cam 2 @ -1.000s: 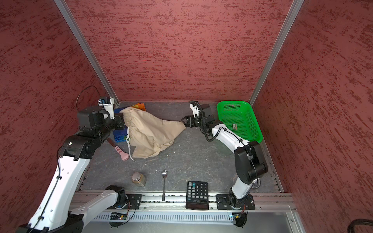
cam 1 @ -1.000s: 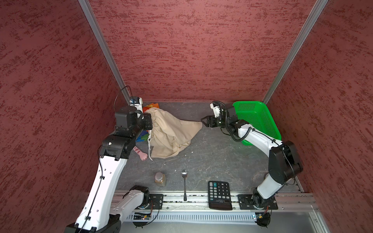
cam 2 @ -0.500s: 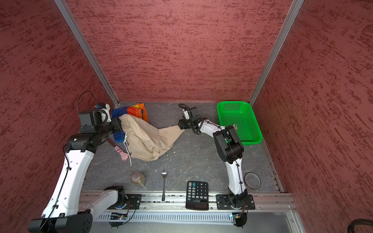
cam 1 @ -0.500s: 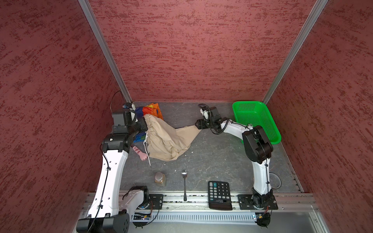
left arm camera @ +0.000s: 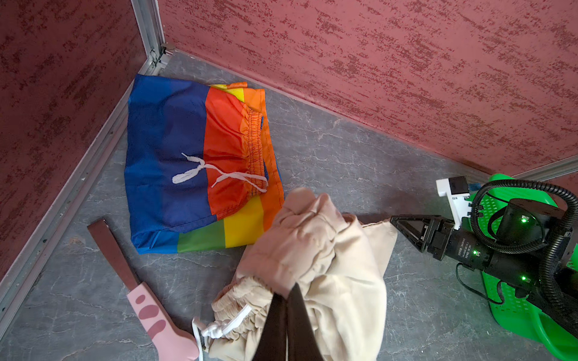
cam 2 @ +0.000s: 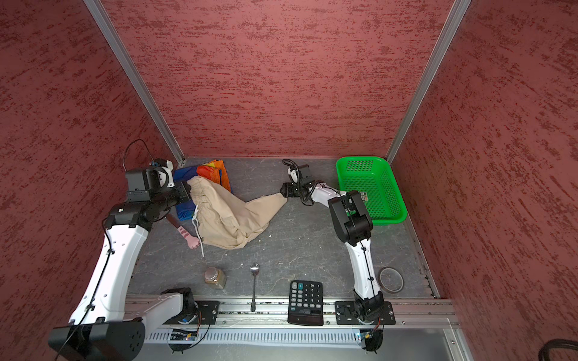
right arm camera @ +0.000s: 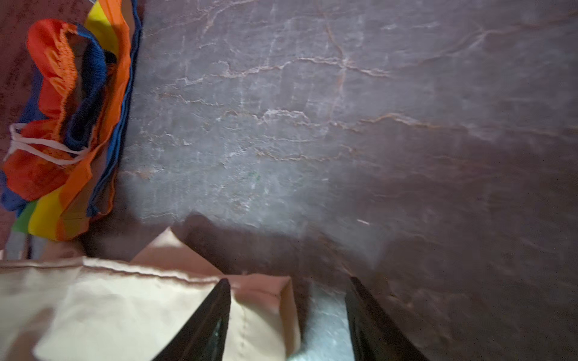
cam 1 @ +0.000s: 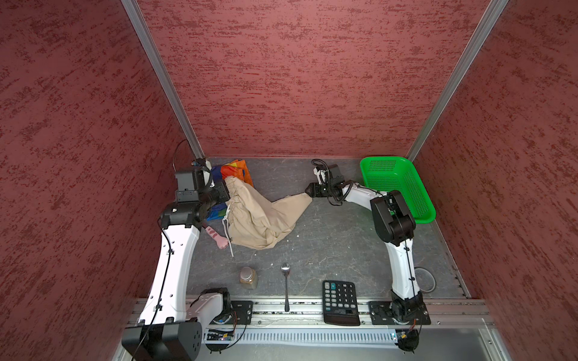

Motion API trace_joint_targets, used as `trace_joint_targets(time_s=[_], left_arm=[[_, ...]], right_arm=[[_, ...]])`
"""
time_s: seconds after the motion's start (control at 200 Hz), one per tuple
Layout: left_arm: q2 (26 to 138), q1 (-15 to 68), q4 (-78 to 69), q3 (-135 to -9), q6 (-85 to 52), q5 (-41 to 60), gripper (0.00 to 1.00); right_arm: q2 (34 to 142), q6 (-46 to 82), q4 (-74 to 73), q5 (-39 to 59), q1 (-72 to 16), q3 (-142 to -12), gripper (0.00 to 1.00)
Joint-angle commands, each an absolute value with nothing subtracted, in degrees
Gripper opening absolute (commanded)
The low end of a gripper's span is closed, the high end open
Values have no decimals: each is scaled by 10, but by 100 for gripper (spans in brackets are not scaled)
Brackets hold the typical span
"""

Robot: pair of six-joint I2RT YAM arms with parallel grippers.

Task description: Fold and stack the shorts

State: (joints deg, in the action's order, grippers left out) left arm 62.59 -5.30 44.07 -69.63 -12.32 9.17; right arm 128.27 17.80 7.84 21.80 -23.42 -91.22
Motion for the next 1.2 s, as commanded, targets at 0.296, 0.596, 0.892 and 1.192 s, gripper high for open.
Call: trace_joint_targets(time_s=[0.296, 0.596, 0.892, 1.192], left_arm=[[642, -61, 434, -715, -147, 123, 0], [688, -42, 474, -883, -183, 187, 0], [738, 131, 505, -1107, -170, 95, 0], [777, 287, 537, -1291, -140, 18, 0]], right_arm=[[1270, 208, 38, 271, -236, -895, 0], [1083, 211, 93, 198, -161, -936, 0], [856, 231, 103, 69, -77, -975, 0], [722, 157, 139, -142, -67, -1060, 0]])
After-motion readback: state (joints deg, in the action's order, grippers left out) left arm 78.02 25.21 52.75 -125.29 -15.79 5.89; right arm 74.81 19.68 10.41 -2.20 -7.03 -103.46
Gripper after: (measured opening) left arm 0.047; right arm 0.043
